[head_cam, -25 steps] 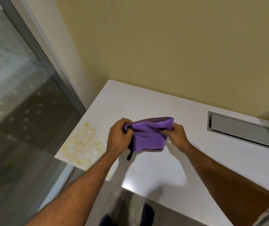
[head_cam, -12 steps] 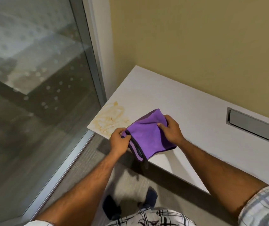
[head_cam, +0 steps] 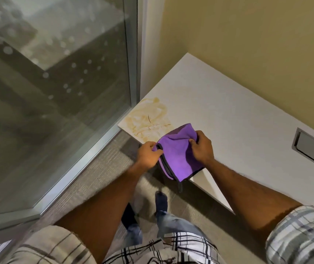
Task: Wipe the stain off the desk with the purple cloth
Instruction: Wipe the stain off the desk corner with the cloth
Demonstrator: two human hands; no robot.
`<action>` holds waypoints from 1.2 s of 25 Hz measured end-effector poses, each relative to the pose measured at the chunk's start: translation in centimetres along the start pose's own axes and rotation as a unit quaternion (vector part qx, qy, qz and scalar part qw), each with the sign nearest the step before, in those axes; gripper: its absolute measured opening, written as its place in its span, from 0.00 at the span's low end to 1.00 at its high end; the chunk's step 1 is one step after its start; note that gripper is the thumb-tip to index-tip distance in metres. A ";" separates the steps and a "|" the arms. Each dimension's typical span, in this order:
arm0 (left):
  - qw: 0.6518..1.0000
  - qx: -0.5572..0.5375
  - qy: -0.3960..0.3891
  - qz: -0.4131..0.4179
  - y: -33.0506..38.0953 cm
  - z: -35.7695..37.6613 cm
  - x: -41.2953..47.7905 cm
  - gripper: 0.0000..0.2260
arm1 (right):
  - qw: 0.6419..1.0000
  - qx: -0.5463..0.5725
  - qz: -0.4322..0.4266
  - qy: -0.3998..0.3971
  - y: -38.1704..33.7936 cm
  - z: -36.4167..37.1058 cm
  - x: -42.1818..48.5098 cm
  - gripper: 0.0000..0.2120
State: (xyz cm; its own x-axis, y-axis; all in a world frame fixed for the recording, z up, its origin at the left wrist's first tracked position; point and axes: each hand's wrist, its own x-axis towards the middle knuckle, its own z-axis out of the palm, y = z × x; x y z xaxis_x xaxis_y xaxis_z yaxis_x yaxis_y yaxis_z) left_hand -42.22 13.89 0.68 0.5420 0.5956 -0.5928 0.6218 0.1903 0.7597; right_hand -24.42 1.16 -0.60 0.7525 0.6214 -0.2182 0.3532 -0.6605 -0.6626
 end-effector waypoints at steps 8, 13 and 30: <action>0.993 0.091 -0.034 0.065 -1.1 -1.4 1.3 0.08 | 0.987 -0.152 -0.015 0.059 0.0 4.7 -0.1 0.29; 0.990 0.114 -0.007 0.088 -2.4 -3.3 1.6 0.21 | 0.969 -0.222 0.079 -0.070 -0.6 8.2 1.6 0.57; 0.931 0.343 0.093 0.086 -9.7 -12.7 0.5 0.35 | 0.981 -0.186 0.024 0.046 -0.2 8.8 3.7 0.27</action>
State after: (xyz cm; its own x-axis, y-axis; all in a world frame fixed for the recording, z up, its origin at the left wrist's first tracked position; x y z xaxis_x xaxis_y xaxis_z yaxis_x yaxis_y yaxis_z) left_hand -55.14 22.28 -3.63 0.6000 0.7078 -0.3729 0.7834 -0.4254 0.4531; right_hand -26.58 7.34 -7.60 0.8139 0.5568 -0.1660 0.4821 -0.8066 -0.3420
